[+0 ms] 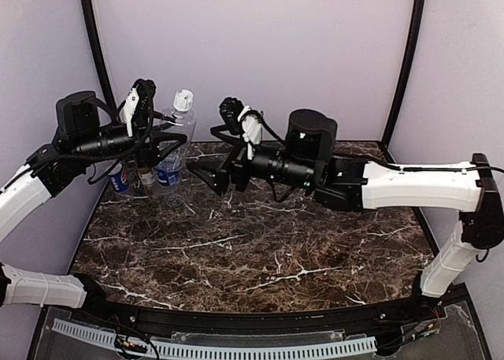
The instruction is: Unscrew the bottle caps
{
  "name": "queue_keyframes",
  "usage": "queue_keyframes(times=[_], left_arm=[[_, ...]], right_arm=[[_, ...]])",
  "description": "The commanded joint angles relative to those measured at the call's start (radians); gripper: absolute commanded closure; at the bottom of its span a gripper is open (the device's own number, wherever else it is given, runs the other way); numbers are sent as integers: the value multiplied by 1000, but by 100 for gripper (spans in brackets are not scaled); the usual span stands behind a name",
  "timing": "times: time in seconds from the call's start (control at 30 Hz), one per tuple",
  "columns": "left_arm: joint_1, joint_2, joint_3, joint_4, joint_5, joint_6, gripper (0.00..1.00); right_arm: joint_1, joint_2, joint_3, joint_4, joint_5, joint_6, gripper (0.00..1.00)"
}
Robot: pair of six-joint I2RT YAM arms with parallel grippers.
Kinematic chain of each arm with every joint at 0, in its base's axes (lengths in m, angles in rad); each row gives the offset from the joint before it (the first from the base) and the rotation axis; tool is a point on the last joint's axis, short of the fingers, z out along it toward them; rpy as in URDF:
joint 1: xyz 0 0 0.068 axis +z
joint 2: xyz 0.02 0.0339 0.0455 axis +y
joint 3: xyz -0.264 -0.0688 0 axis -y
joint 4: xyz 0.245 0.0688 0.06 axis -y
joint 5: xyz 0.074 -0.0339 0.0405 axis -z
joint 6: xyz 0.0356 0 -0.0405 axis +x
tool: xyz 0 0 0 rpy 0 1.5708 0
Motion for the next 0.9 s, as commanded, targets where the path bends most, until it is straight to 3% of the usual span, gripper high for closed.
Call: queue_keyframes(times=[0.0, 0.13, 0.3, 0.5, 0.73, 0.87], left_arm=[[-38, -39, -35, -64, -221, 229, 53], [-159, -37, -54, -62, -373, 390, 55], [-211, -15, -55, -32, -524, 434, 55], [-216, -16, -64, -34, -532, 429, 55], [-238, -13, -66, -40, -531, 469, 55], [-240, -10, -66, -39, -536, 486, 55]], right_arm=[[-1, -117, 95, -456, 2, -22, 1], [0, -115, 207, -551, 123, 172, 2], [11, -10, 387, -660, 284, 301, 15], [18, 41, 444, -661, 293, 337, 26], [16, 110, 519, -666, 267, 335, 27], [7, 124, 536, -665, 242, 335, 41]])
